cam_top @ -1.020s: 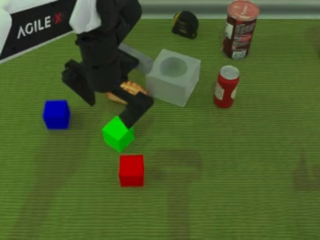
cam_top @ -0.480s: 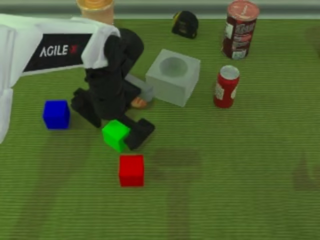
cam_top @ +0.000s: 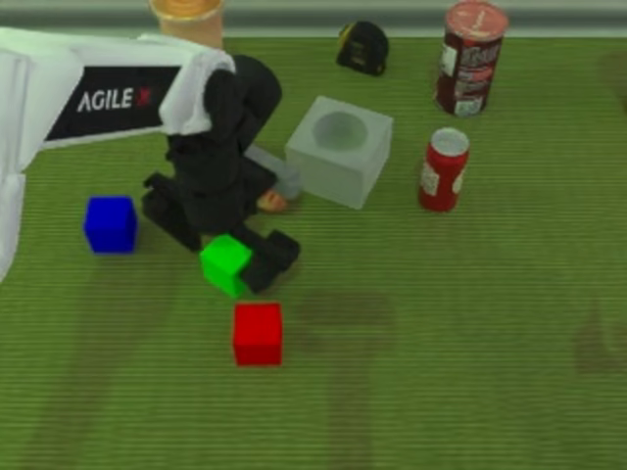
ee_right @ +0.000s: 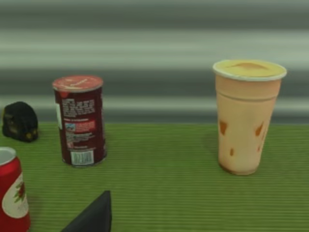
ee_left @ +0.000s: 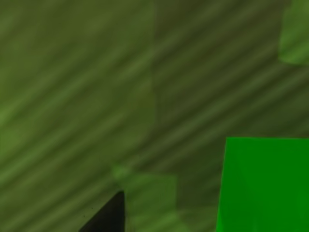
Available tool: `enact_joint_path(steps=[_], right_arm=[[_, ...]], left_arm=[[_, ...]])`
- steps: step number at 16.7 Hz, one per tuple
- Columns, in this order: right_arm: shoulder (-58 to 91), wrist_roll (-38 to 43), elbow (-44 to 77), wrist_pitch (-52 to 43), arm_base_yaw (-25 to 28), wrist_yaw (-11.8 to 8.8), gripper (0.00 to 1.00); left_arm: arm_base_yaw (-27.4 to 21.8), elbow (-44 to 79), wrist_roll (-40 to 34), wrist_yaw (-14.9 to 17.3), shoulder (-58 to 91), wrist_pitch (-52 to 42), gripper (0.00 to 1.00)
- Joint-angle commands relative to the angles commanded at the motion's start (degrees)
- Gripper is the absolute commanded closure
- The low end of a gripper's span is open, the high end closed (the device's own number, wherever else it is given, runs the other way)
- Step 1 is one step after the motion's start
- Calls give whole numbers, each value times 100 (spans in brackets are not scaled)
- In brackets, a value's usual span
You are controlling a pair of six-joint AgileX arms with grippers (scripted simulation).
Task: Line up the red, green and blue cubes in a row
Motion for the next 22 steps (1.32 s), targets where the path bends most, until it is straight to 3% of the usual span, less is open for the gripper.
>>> enact_joint_path(steps=[9, 19, 22], right_arm=[[0, 0, 0, 0, 0, 0, 0], [0, 0, 0, 0, 0, 0, 0], [0, 0, 0, 0, 0, 0, 0]], left_arm=[[0, 0, 0, 0, 0, 0, 98], [2, 27, 2, 10, -61, -37, 100], [26, 319, 3, 10, -174, -441, 100]])
